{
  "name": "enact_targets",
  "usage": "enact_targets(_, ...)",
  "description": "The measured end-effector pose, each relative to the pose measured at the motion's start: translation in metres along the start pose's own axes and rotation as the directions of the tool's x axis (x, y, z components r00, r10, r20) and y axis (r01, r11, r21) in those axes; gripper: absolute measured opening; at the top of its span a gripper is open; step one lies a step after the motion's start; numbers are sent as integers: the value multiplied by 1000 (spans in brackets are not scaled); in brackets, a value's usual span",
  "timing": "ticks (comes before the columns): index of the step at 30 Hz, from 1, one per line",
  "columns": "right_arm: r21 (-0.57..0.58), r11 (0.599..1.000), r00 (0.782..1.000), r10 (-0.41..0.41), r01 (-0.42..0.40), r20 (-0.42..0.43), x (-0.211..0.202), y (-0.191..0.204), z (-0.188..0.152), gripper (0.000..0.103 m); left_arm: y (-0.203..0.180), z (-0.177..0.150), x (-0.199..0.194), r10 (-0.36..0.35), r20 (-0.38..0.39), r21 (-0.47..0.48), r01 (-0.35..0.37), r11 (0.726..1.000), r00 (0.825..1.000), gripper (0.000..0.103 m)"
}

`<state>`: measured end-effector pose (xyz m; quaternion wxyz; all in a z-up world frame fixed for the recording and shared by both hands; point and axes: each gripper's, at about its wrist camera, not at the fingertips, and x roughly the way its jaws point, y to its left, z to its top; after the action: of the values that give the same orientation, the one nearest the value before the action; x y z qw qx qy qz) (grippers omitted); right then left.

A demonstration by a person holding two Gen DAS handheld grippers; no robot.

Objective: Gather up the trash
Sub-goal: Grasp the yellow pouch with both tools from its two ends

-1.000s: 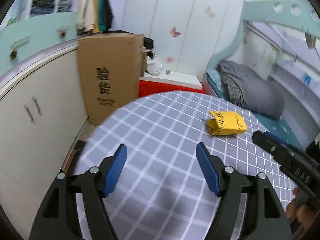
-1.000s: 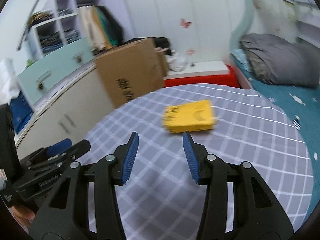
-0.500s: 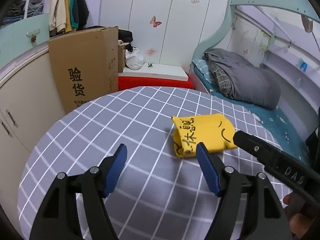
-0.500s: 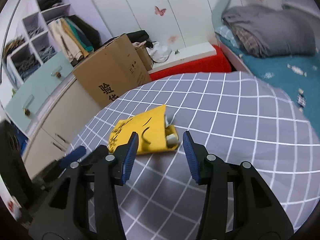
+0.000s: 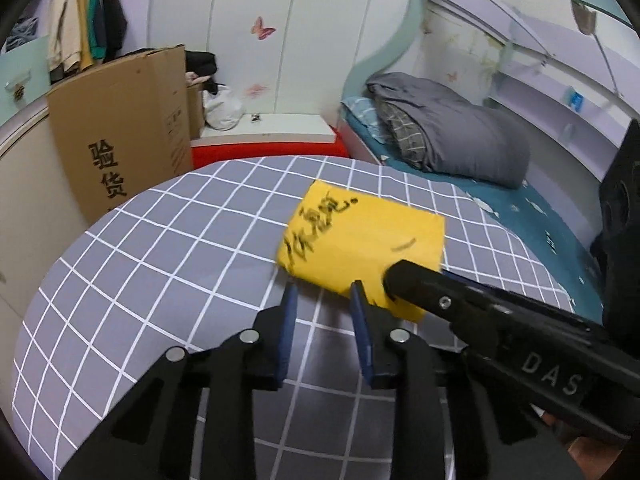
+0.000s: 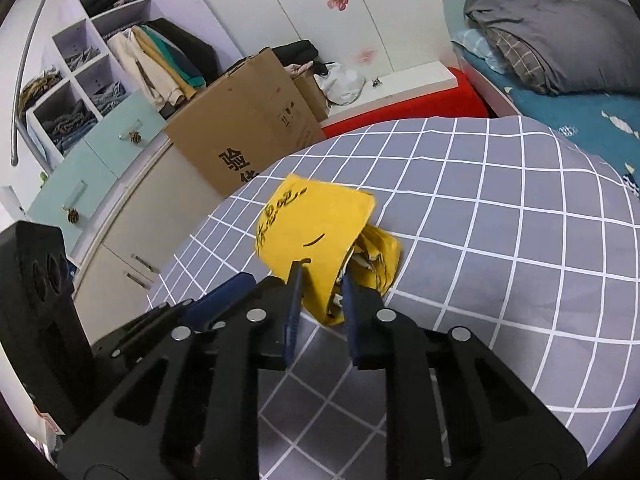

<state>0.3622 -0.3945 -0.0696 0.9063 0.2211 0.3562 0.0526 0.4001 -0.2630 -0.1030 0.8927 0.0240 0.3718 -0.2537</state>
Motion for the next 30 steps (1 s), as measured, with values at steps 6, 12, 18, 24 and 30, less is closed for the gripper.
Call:
enact_targets(6, 49, 999, 1000, -24, 23, 12, -4, -13, -1, 19, 27, 2, -15, 53, 54, -47, -50, 998, 997, 62)
enact_targets(12, 77, 997, 1000, -24, 23, 8, -5, -23, 1, 19, 34, 15, -1, 2, 37, -67, 1, 998, 999, 66)
enact_targets(18, 77, 997, 1000, -28, 27, 3, -4, -23, 2, 19, 22, 25, 22, -100, 13, -69, 101, 992, 995, 66)
enact_targets(24, 72, 997, 999, -36, 37, -13, 0, -25, 3, 18, 14, 25, 33, -181, -31, -53, 179, 982, 983, 42)
enact_targets(30, 36, 998, 999, -51, 50, 9, -6, -10, 1, 18, 14, 20, 15, -156, 7, -31, 156, 987, 988, 29)
